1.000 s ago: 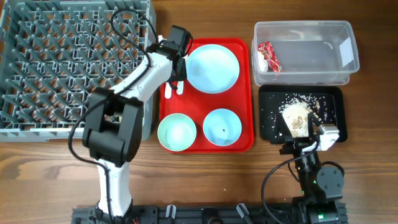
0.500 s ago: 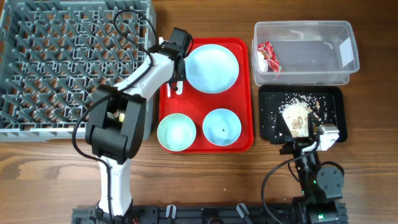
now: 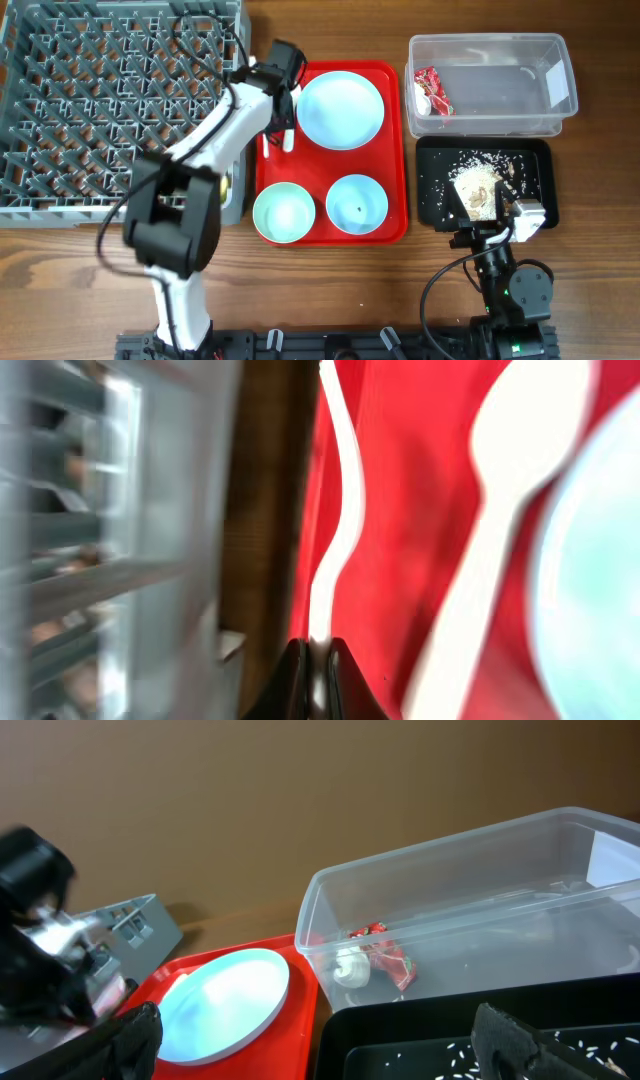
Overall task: Sort waste into correct bins and load items into the dishwasher rack
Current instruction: 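Insert the white fork into the dish rack with the left gripper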
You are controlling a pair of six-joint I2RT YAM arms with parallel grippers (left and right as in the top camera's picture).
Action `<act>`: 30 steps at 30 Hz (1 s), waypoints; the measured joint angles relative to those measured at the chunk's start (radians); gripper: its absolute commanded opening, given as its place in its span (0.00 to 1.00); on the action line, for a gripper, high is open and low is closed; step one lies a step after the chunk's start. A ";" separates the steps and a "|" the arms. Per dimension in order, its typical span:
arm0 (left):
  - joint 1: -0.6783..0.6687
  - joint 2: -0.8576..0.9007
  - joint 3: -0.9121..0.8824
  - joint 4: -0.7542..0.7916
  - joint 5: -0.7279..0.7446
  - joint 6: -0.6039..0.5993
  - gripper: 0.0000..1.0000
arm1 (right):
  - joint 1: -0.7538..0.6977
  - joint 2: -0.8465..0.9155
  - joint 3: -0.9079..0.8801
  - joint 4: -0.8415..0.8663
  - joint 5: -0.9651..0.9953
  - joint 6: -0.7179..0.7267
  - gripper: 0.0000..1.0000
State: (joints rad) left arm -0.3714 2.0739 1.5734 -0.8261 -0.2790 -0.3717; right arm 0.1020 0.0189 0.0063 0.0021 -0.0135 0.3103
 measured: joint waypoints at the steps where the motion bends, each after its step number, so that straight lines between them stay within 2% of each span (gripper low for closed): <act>1: 0.002 -0.058 0.000 -0.012 0.000 0.000 0.04 | 0.000 0.000 0.000 0.000 0.000 0.000 1.00; 7: 0.040 -0.221 0.000 -0.015 -0.001 0.069 0.04 | 0.000 0.000 0.000 0.000 0.000 0.000 1.00; 15: 0.153 -0.225 0.000 -0.016 -0.001 0.195 0.05 | 0.000 0.000 0.000 0.000 0.000 0.000 1.00; 16: 0.169 -0.224 0.000 -0.016 0.000 0.201 0.22 | 0.000 0.000 0.000 0.000 0.000 0.000 1.00; 17: 0.185 -0.222 0.000 -0.015 0.001 0.205 0.54 | 0.000 0.000 0.000 0.000 0.000 0.000 1.00; 18: 0.199 -0.220 0.000 -0.015 0.005 0.216 0.70 | 0.000 0.000 0.000 0.000 0.000 0.000 1.00; 19: 0.210 -0.218 0.000 -0.016 0.016 0.217 0.79 | 0.000 0.000 0.000 0.000 0.000 0.000 1.00; 23: 0.224 -0.213 0.000 -0.023 0.085 0.238 0.85 | 0.000 0.000 0.000 0.000 0.000 0.000 1.00; 30: 0.219 -0.215 0.000 -0.039 0.181 0.266 0.87 | 0.000 0.000 0.000 0.000 0.000 0.000 1.00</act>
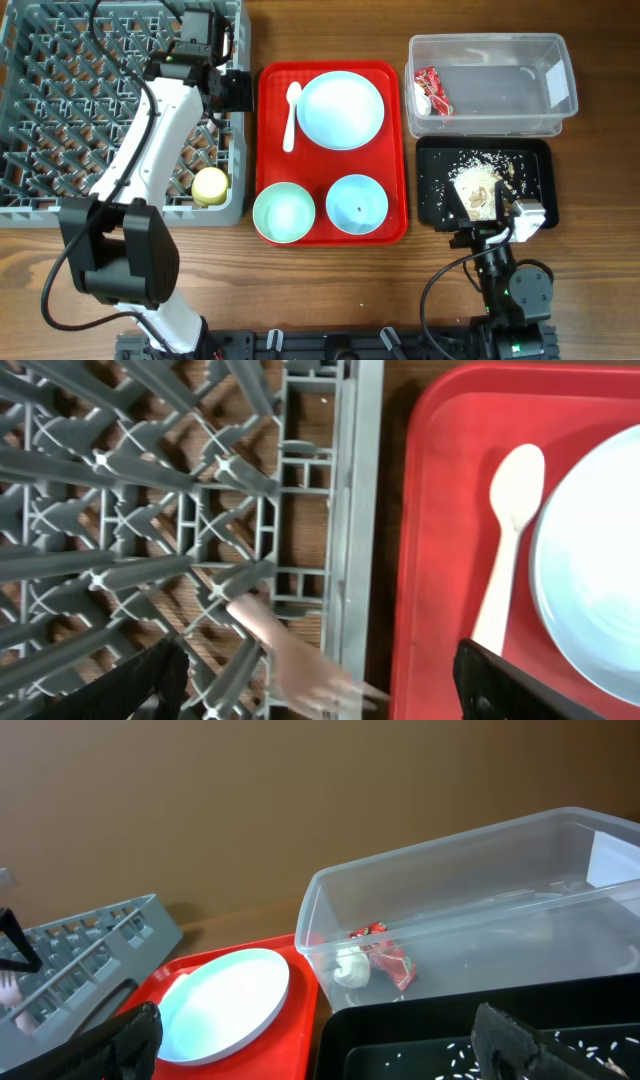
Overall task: Sort waste into correct bins and load items into the dishwasher rack
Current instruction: 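Insert the white fork into the dish rack with the left gripper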
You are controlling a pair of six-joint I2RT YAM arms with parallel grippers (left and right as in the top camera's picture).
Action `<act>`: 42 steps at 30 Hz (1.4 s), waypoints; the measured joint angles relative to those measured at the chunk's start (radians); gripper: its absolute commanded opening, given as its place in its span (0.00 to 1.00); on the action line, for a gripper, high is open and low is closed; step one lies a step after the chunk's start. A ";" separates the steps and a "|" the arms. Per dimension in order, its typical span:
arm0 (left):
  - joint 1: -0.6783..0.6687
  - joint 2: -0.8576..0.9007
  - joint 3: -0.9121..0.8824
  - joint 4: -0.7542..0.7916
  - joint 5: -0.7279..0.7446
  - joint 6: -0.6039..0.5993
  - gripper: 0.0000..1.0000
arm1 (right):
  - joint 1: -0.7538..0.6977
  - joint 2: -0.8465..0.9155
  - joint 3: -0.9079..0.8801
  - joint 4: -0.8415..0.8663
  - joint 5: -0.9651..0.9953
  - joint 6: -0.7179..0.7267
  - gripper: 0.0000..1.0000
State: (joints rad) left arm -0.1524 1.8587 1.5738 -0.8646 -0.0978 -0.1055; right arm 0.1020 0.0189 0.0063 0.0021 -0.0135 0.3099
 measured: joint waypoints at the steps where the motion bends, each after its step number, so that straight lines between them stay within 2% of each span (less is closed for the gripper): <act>1: 0.000 0.000 0.000 -0.003 0.015 0.000 0.92 | 0.000 0.000 0.000 0.000 0.000 0.000 1.00; 3: 0.000 0.000 0.000 -0.003 0.062 0.005 0.95 | 0.000 0.000 0.000 0.000 0.000 0.000 1.00; 4: 0.000 0.000 0.000 0.000 0.094 0.005 0.91 | 0.000 0.000 0.000 0.000 0.000 0.000 1.00; 9: -0.008 0.000 0.000 0.031 0.183 0.014 0.39 | 0.000 0.000 0.000 0.000 0.000 0.000 1.00; 10: -0.010 0.000 0.000 0.031 0.192 0.009 0.32 | 0.000 0.000 0.000 0.000 0.000 0.000 1.00; 13: -0.011 0.000 0.000 0.010 0.207 0.014 0.25 | 0.000 0.000 0.000 0.000 0.000 0.000 1.00; 14: -0.012 0.000 0.000 -0.005 0.211 0.016 0.11 | 0.000 0.000 0.000 0.000 0.000 0.000 1.00; 15: -0.012 0.000 0.000 -0.016 0.213 0.014 0.04 | 0.000 0.000 0.000 0.000 0.000 0.000 1.00; 27: -0.012 -0.031 0.000 -0.189 0.220 -0.042 0.04 | 0.000 0.000 0.000 0.000 0.000 0.000 1.00; 32: -0.012 -0.091 0.000 -0.349 0.219 -0.081 0.04 | 0.000 0.000 0.000 0.000 0.000 0.000 1.00; 36: -0.012 -0.102 -0.006 -0.367 0.173 -0.095 0.04 | 0.000 0.000 0.000 0.000 0.000 0.000 1.00; 37: -0.012 -0.102 -0.009 -0.363 0.170 -0.095 0.12 | 0.000 0.000 0.000 0.000 0.000 0.000 1.00; 38: -0.012 -0.102 -0.023 -0.354 0.154 -0.097 0.44 | 0.000 0.000 0.000 0.000 0.000 0.000 1.00; 39: -0.012 -0.103 -0.035 -0.337 0.147 -0.100 0.59 | 0.000 0.000 0.000 0.000 0.000 0.000 1.00; 42: -0.012 -0.103 -0.078 -0.316 0.134 -0.117 0.54 | 0.000 0.000 0.000 0.000 0.000 0.000 1.00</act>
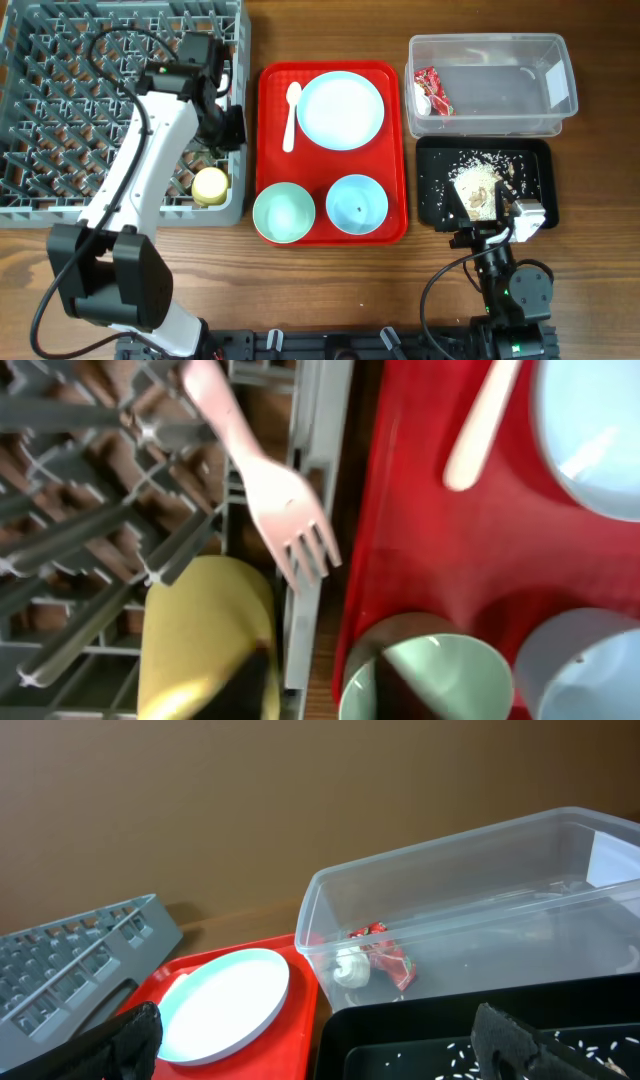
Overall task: Sort waste into correct bins and load items into the dishwasher rack
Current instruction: 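Insert the white fork into the dish rack with the left gripper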
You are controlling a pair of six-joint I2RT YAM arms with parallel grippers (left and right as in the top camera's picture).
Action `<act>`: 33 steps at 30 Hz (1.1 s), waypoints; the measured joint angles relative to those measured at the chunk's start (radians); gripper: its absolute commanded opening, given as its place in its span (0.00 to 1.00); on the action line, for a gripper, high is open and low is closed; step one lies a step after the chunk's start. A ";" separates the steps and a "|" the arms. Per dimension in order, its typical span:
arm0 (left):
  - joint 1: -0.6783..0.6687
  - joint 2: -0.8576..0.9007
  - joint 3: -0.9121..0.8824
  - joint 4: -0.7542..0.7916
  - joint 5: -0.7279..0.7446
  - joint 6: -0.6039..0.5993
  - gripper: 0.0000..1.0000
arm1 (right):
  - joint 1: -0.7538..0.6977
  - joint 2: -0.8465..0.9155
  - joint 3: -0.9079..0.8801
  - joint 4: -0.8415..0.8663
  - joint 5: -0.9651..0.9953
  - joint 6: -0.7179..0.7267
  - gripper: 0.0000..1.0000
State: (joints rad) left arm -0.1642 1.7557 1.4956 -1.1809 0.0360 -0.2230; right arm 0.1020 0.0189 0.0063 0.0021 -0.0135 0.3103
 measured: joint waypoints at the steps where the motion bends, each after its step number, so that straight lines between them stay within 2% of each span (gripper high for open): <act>1: 0.000 0.000 -0.009 -0.001 -0.002 -0.004 0.52 | 0.000 0.000 0.000 0.000 0.000 0.000 1.00; 4: 0.000 0.000 -0.015 0.010 -0.009 -0.010 0.50 | 0.000 0.000 0.000 0.000 0.000 0.000 1.00; 8: 0.000 0.000 -0.017 0.049 -0.017 -0.014 0.36 | 0.000 0.000 0.000 0.000 0.000 0.000 1.00; 14: 0.000 0.000 -0.053 0.119 -0.033 -0.015 0.35 | 0.000 0.000 0.000 0.000 0.000 0.000 1.00; 17: 0.000 0.000 -0.090 0.154 -0.049 -0.016 0.26 | 0.000 0.000 0.000 0.000 0.000 0.000 1.00; 19: 0.000 0.000 -0.118 0.188 -0.058 -0.015 0.15 | 0.000 0.000 0.000 0.000 0.000 0.000 1.00; 23: -0.006 0.000 -0.129 0.221 -0.053 -0.018 0.12 | 0.000 0.000 0.000 0.000 0.000 0.000 1.00; 27: -0.007 0.000 -0.130 0.240 -0.055 -0.016 0.04 | 0.000 0.000 0.000 0.000 0.000 0.000 1.00; 31: -0.011 -0.003 -0.129 0.296 -0.066 -0.013 0.04 | 0.000 0.000 0.000 0.000 0.000 0.000 1.00; 32: -0.010 -0.007 -0.129 0.313 -0.074 -0.015 0.09 | 0.000 0.000 0.000 0.000 0.000 0.000 1.00; 33: -0.008 -0.007 -0.129 0.321 -0.084 -0.016 0.21 | 0.000 0.000 0.000 0.000 0.000 0.000 1.00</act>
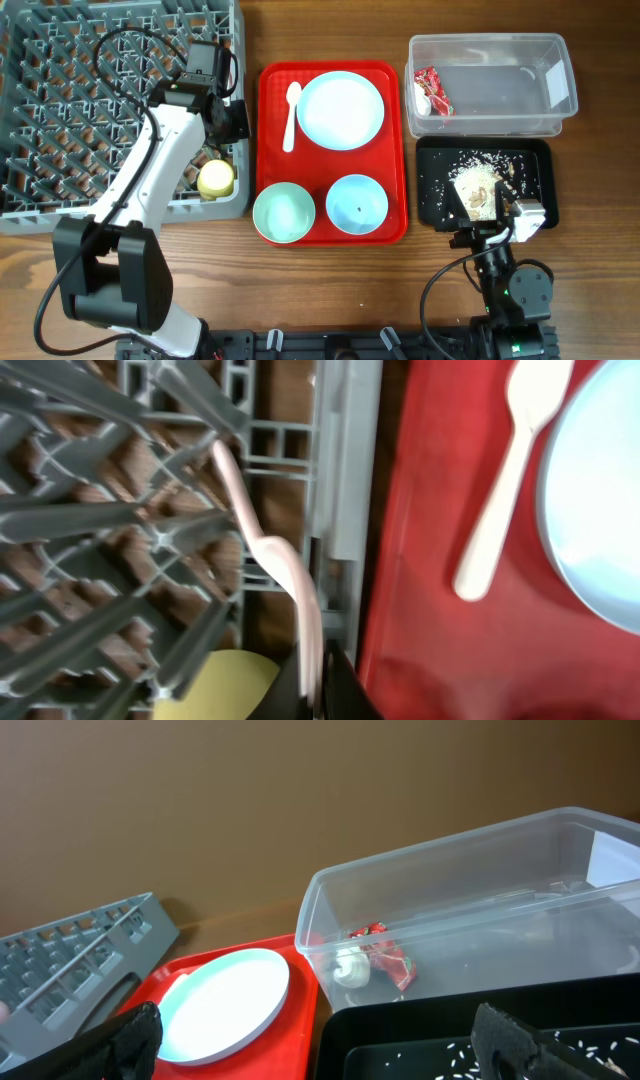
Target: Sort waste into correct bins and load items into the dishwasher rack
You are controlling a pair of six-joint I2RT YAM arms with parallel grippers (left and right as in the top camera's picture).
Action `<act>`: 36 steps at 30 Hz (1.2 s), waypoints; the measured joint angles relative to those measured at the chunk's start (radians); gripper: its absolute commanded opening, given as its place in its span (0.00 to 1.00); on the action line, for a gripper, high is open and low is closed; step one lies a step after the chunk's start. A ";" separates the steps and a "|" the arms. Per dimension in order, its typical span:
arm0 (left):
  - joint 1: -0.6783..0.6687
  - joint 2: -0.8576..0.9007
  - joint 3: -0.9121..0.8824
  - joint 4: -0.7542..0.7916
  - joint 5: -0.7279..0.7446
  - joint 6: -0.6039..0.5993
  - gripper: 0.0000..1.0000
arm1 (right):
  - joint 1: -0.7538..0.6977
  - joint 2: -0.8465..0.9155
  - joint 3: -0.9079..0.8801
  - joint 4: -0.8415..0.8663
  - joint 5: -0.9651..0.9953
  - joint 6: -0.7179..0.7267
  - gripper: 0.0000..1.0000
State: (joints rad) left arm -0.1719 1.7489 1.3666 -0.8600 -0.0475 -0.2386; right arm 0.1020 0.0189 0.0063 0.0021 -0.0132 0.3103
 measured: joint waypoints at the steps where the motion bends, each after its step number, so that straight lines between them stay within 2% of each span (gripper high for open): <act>1: 0.001 0.000 0.000 0.004 -0.010 0.000 0.25 | 0.000 0.000 0.000 0.000 0.000 0.000 1.00; 6: 0.001 0.000 0.000 -0.001 -0.037 -0.005 0.22 | 0.000 0.000 0.000 0.000 0.000 0.000 1.00; 11: 0.001 0.000 0.000 -0.005 -0.042 -0.004 0.28 | 0.000 0.000 0.000 0.000 0.000 0.000 1.00; 17: 0.001 0.000 0.000 0.081 -0.069 -0.004 0.04 | 0.000 0.000 0.000 0.000 0.000 0.000 1.00; 22: 0.001 0.000 -0.001 0.177 -0.121 -0.007 0.06 | 0.000 0.000 0.000 0.000 0.000 0.000 1.00; 25: 0.001 0.000 -0.001 0.251 -0.152 -0.006 0.16 | 0.000 0.000 0.000 0.000 0.000 0.000 1.00; 27: 0.001 0.000 -0.001 0.310 -0.174 -0.006 0.36 | 0.000 0.000 0.000 0.000 0.000 0.000 1.00; 28: 0.002 0.000 -0.002 0.351 -0.184 -0.004 0.50 | 0.000 0.000 0.000 0.000 0.000 0.000 1.00; 29: 0.002 0.000 -0.002 0.386 -0.191 0.000 0.57 | 0.000 0.000 0.000 0.000 0.000 0.000 1.00; 30: 0.003 0.000 -0.003 0.434 -0.196 -0.003 0.83 | 0.000 0.000 0.000 0.000 0.000 0.000 1.00; 33: 0.011 0.001 -0.003 0.550 -0.210 -0.005 0.92 | 0.000 0.000 0.000 0.000 0.000 0.000 1.00; 36: 0.018 -0.006 0.006 0.537 -0.201 -0.008 0.93 | 0.000 0.000 0.000 0.000 0.000 0.000 1.00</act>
State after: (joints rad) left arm -0.1539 1.7432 1.3731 -0.3229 -0.2489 -0.2466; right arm 0.1020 0.0189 0.0063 0.0021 -0.0135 0.3103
